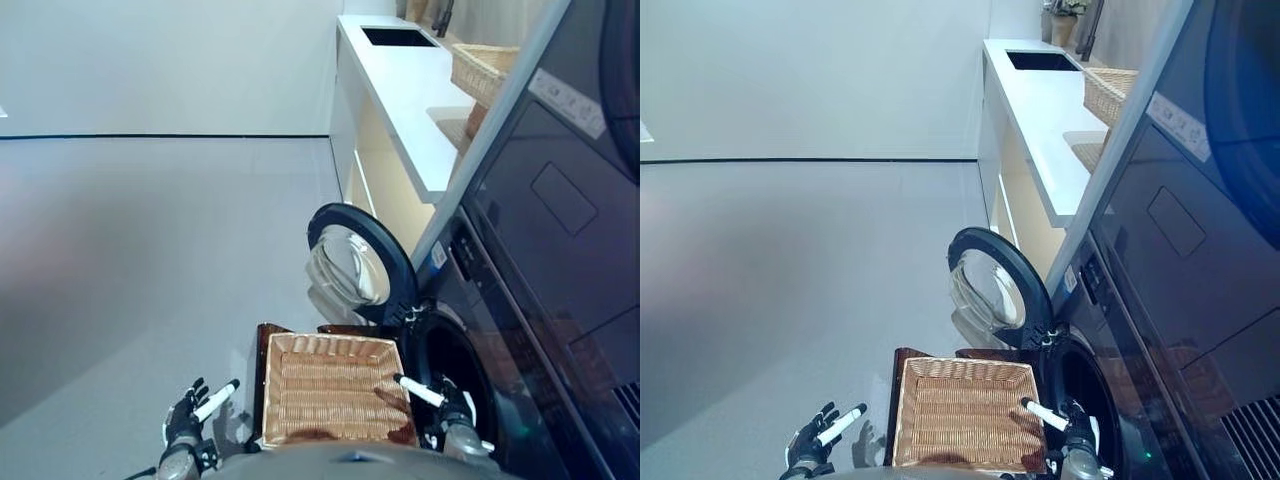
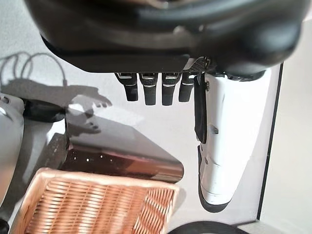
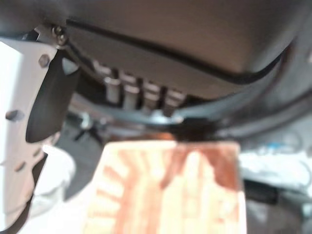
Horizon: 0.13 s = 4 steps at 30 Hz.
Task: Pick up the clothes and place them into the washing machine
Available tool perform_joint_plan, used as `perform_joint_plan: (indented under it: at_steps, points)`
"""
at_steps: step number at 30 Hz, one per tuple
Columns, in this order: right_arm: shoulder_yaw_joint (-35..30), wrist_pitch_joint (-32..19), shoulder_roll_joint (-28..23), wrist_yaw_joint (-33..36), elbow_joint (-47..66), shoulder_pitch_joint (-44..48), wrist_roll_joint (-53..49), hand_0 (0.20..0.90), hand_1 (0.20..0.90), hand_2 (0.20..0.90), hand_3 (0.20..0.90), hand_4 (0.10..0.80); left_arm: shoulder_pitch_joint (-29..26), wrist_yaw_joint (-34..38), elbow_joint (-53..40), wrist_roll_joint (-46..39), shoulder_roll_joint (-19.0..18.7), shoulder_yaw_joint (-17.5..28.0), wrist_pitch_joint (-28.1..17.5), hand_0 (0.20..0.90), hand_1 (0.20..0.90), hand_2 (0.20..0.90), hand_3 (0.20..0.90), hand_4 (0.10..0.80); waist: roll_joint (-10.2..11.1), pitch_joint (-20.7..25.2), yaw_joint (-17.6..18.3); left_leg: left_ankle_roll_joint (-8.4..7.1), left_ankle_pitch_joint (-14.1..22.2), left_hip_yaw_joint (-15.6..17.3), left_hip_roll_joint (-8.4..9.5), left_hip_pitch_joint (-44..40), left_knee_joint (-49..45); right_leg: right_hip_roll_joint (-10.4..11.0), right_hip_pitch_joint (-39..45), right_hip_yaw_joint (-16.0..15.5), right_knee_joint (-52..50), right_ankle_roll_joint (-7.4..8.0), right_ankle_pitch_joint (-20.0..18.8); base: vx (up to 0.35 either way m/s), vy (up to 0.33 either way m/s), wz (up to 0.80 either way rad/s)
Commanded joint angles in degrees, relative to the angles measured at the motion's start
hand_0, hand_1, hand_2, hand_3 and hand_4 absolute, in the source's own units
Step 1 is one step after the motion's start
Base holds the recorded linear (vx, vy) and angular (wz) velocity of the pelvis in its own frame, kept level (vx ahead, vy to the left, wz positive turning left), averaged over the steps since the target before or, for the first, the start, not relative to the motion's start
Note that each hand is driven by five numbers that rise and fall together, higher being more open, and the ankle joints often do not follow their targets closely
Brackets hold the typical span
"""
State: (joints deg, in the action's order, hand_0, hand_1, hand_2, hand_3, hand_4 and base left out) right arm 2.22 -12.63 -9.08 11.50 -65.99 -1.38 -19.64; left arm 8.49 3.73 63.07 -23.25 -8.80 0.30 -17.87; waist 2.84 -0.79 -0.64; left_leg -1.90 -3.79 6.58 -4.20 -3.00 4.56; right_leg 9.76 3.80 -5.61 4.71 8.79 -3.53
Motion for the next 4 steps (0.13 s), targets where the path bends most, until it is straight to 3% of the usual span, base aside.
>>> perform_joint_plan:
  at_steps: [1,4]
  points:
    - [0.43,-4.33,-0.9,1.4,1.42,3.28,-1.37,0.9,0.9,0.9,0.9,0.8,-4.56,0.71,-0.72,0.04,-0.52,0.69,-3.49,0.9,0.9,0.9,0.9,0.8,-0.21,0.49,-0.8,-3.11,-1.13,-1.2,-0.09,-0.84,0.44,-0.98,-0.81,-1.69,-0.21,-0.02,-3.99,0.015,-0.003,-0.03]
    - [0.61,-4.44,-0.57,1.51,1.7,3.55,-1.68,0.9,0.9,0.9,0.9,0.8,-4.76,0.77,-0.72,-0.05,-0.33,0.31,-3.41,0.9,0.9,0.9,0.9,0.8,-0.17,0.63,-0.71,-3.13,-1.04,-1.23,-0.26,-1.26,0.44,-1.13,-0.61,-1.62,-0.28,-0.15,-3.85,0.0,0.0,0.0]
